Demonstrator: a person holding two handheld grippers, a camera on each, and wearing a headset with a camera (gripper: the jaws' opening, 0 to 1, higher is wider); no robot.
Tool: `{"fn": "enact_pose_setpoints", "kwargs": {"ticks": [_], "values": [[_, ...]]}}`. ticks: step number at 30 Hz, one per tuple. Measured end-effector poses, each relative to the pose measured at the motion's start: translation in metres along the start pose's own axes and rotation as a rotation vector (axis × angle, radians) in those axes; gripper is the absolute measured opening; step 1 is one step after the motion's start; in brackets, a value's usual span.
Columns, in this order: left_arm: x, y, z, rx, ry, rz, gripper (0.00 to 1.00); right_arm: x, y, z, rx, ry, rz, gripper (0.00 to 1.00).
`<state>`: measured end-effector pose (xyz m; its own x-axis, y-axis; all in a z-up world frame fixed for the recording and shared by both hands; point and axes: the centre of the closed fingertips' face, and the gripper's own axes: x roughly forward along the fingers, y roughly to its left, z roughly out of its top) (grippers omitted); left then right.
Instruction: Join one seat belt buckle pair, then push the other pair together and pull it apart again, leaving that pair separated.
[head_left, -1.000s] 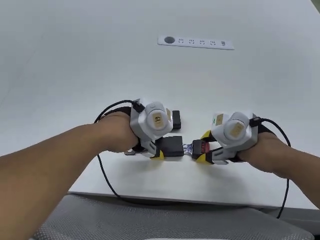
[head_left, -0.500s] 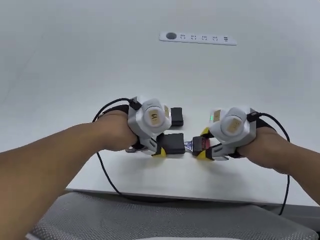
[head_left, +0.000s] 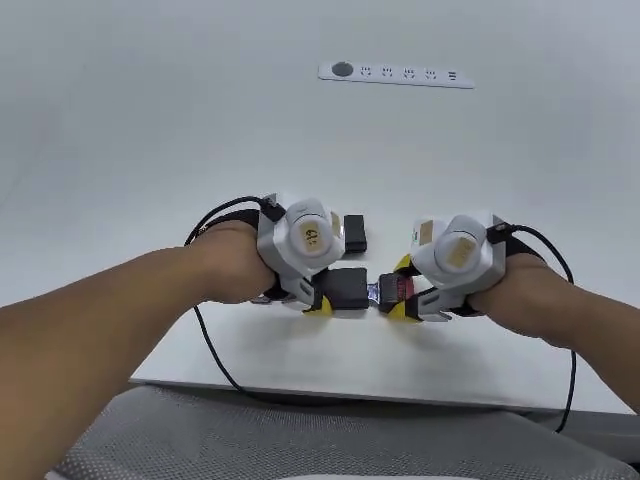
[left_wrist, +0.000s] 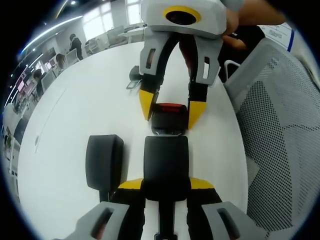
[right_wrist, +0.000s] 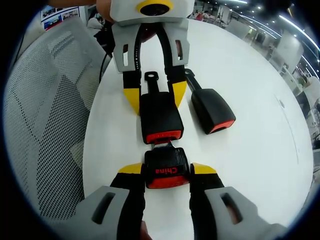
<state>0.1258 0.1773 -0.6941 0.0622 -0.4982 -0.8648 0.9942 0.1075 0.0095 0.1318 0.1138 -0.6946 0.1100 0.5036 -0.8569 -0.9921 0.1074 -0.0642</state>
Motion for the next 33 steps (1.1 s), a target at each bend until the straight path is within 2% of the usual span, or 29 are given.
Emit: {"fn": "enact_pose_setpoints", "kwargs": {"ticks": [8, 9, 10, 14, 16, 17, 20, 29, 33], "values": [[-0.0007, 0.0003, 0.0011, 0.007, 0.005, -0.002, 0.32, 0.0023, 0.0010, 0.0035, 0.004, -0.006, 0.003, 0.33], [-0.0006, 0.0001, 0.0016, 0.006, 0.001, -0.005, 0.32, 0.0039, 0.0029, 0.0103, 0.010, -0.026, 0.001, 0.33], [-0.0010, 0.0005, 0.0016, 0.007, -0.001, -0.001, 0.32, 0.0013, 0.0043, 0.0068, -0.014, 0.001, 0.007, 0.33], [-0.0013, 0.0012, 0.0006, 0.004, -0.003, -0.001, 0.32, -0.0010, 0.0032, 0.0058, 0.002, -0.010, 0.003, 0.33], [-0.0017, 0.0007, 0.0010, 0.004, 0.001, 0.001, 0.32, 0.0003, 0.0044, 0.0065, -0.018, -0.008, 0.016, 0.33], [-0.0021, 0.0005, 0.0010, 0.003, 0.002, 0.002, 0.32, 0.0012, 0.0044, 0.0045, 0.010, -0.006, 0.010, 0.33], [-0.0020, 0.0015, -0.0003, 0.000, 0.004, 0.003, 0.32, -0.0038, 0.0055, 0.0066, 0.005, -0.002, -0.004, 0.33], [-0.0032, 0.0020, -0.0023, -0.015, -0.023, 0.011, 0.32, 0.0002, 0.0050, 0.0052, 0.021, -0.014, 0.003, 0.34], [-0.0022, 0.0027, -0.0012, -0.016, -0.021, 0.009, 0.32, -0.0008, 0.0042, 0.0050, 0.027, -0.019, -0.004, 0.34]]}}
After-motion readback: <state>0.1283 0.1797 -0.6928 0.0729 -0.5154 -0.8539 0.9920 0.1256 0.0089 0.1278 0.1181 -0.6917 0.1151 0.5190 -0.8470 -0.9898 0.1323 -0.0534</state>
